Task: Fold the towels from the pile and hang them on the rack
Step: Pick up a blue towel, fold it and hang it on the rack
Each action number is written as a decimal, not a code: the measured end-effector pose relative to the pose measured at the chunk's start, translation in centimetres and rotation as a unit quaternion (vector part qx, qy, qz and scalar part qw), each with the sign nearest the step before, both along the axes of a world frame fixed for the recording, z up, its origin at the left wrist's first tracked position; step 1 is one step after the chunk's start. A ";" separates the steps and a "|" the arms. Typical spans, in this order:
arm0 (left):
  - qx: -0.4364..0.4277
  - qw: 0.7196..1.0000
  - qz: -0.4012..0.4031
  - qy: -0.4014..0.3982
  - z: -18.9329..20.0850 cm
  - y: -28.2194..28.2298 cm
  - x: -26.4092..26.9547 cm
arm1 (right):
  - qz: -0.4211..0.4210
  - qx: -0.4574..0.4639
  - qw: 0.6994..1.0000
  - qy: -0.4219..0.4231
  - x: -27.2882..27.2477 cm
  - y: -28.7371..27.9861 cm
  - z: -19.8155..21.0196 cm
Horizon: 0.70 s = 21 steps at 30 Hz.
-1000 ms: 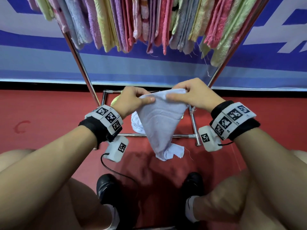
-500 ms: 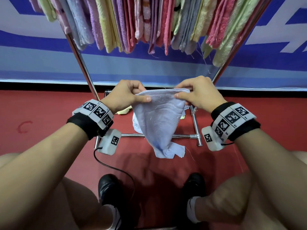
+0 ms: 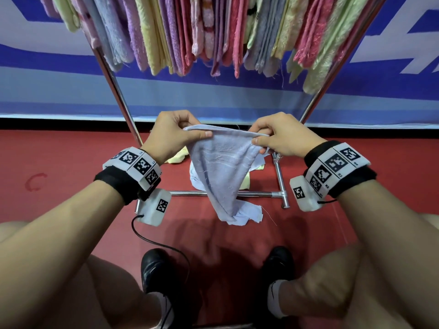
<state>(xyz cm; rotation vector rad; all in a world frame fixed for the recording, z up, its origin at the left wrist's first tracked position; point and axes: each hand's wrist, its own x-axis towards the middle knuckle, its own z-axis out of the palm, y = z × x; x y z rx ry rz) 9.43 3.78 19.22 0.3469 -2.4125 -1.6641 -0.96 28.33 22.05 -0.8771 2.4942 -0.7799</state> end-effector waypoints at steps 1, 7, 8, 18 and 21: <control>0.009 1.000 -0.011 -0.002 0.1 0.1 0.1 | 0.000 -0.002 1.000 -0.001 -0.1 0.1 0.0; 0.051 0.998 -0.037 0.007 0.1 0.4 0.6 | 0.033 -0.034 0.999 -0.019 1.0 -0.6 -0.6; 0.067 0.997 -0.041 0.009 0.2 0.3 0.7 | 0.033 -0.027 0.999 -0.007 1.1 -0.7 -0.6; 0.010 0.984 -0.105 -0.142 0.0 -1.2 0.6 | -0.054 0.017 0.993 0.103 -0.8 0.6 -0.4; -0.032 0.989 -0.094 -0.111 -0.2 -0.4 0.6 | -0.095 0.044 0.982 0.155 -0.3 -0.1 -1.3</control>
